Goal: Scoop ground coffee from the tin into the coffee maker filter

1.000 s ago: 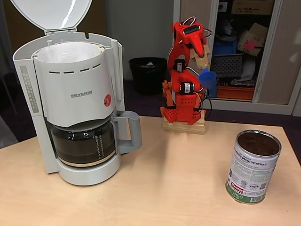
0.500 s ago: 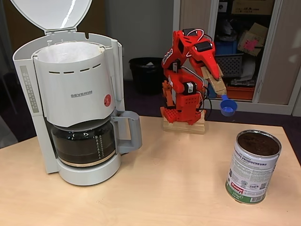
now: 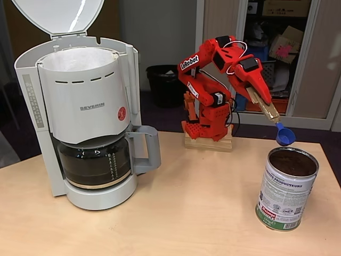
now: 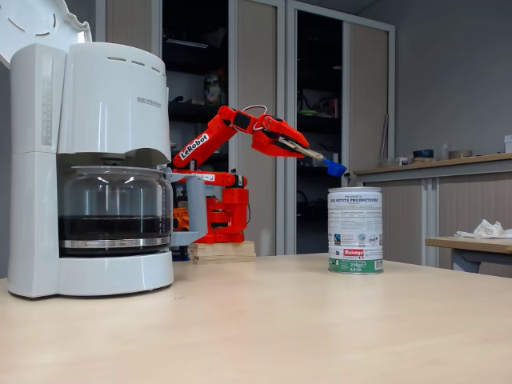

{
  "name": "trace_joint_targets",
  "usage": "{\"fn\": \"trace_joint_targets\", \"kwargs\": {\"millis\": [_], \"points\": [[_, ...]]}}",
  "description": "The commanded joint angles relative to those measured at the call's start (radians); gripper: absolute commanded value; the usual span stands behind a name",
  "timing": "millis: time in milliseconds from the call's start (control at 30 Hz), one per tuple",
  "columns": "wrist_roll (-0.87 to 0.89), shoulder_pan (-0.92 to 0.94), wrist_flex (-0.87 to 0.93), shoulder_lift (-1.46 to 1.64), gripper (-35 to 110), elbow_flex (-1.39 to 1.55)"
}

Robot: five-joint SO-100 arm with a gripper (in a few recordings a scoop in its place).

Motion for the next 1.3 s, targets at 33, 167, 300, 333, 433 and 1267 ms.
{"fn": "trace_joint_targets", "kwargs": {"millis": [33,167,300,333,433,1267], "points": [[0.025,-0.035,-0.049,-0.037,0,0.043],[0.038,-0.043,-0.094,-0.074,0,0.066],[0.046,-0.046,-0.14,-0.112,0,0.074],[0.051,-0.046,-0.147,-0.121,0,0.074],[0.06,-0.037,-0.176,-0.156,0,0.074],[0.123,0.025,-0.518,-0.646,0,0.002]]}}
